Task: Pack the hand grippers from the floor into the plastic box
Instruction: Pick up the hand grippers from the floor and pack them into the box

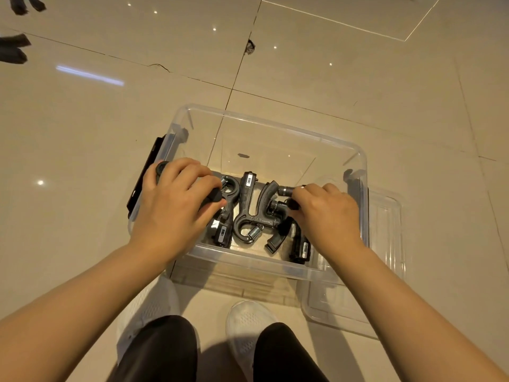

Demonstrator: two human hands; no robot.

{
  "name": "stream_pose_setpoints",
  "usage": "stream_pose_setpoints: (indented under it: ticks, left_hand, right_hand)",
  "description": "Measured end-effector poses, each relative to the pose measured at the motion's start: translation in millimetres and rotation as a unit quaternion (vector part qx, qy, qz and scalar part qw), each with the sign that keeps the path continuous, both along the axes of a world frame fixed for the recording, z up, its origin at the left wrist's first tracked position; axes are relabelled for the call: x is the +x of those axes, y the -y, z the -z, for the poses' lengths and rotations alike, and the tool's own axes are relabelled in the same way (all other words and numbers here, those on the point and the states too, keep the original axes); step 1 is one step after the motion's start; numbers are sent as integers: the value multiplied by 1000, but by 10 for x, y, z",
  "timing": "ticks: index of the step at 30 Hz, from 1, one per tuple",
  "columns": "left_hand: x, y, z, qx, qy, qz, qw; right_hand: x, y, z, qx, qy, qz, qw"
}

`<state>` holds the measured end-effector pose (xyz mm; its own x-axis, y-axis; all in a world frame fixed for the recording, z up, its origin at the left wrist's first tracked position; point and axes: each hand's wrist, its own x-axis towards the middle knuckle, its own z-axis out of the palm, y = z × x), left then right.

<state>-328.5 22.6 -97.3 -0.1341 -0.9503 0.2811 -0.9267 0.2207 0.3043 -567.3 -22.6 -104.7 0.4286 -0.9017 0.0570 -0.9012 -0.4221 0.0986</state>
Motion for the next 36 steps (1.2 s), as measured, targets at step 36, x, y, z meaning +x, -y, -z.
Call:
stream_pose_setpoints:
  ticks: [36]
  left_hand:
    - [3,-4,21,-21,-10,-8,1000]
  right_hand:
    - [114,180,259,247,-187,-208,928]
